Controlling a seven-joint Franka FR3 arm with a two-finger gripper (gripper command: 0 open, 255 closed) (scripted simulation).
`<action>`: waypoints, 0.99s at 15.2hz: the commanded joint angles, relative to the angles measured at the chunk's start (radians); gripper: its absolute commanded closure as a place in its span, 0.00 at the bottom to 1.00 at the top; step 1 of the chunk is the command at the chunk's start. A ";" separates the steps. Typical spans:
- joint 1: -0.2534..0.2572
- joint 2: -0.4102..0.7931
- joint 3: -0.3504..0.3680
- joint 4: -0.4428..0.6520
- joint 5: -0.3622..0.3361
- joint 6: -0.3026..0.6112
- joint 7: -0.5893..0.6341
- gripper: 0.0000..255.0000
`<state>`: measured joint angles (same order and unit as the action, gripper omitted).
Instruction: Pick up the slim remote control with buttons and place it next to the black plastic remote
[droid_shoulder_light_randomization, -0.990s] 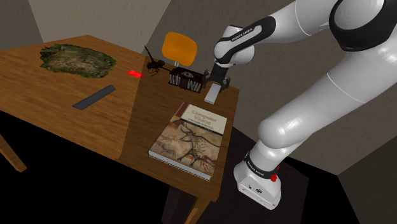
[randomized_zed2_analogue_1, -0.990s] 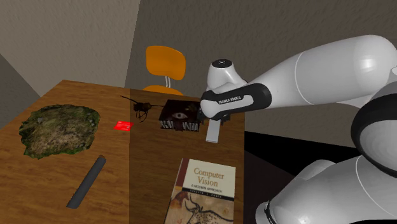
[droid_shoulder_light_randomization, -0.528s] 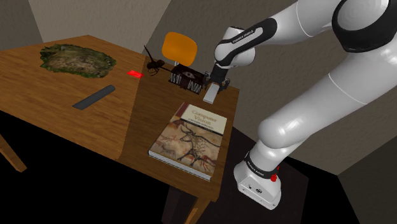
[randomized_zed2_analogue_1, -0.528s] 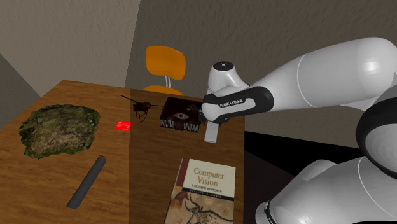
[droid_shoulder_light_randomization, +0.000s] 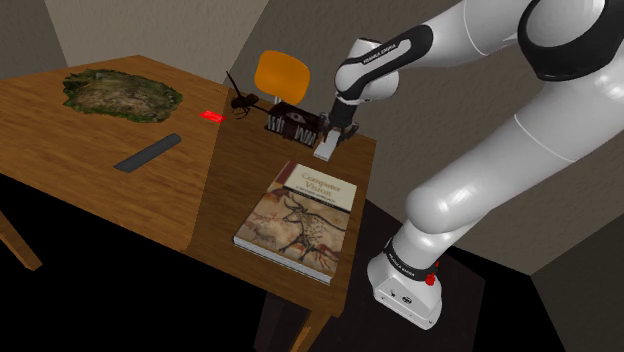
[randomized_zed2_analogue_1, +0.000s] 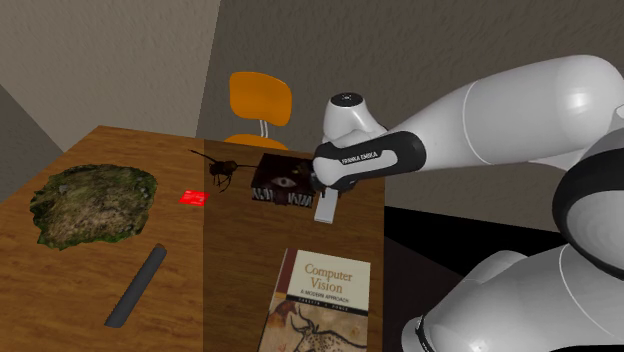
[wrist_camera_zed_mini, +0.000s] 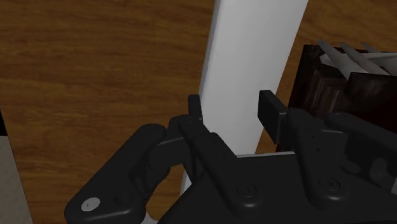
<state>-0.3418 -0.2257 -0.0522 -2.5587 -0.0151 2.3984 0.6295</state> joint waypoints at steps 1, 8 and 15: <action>-0.004 0.021 -0.005 -0.018 -0.003 -0.024 -0.004 1.00; -0.005 -0.028 -0.005 0.013 -0.005 -0.099 -0.003 1.00; -0.061 0.148 -0.012 0.228 0.007 -0.141 0.286 0.00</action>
<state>-0.3946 -0.0987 -0.0593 -2.3531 -0.0096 2.2582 0.8785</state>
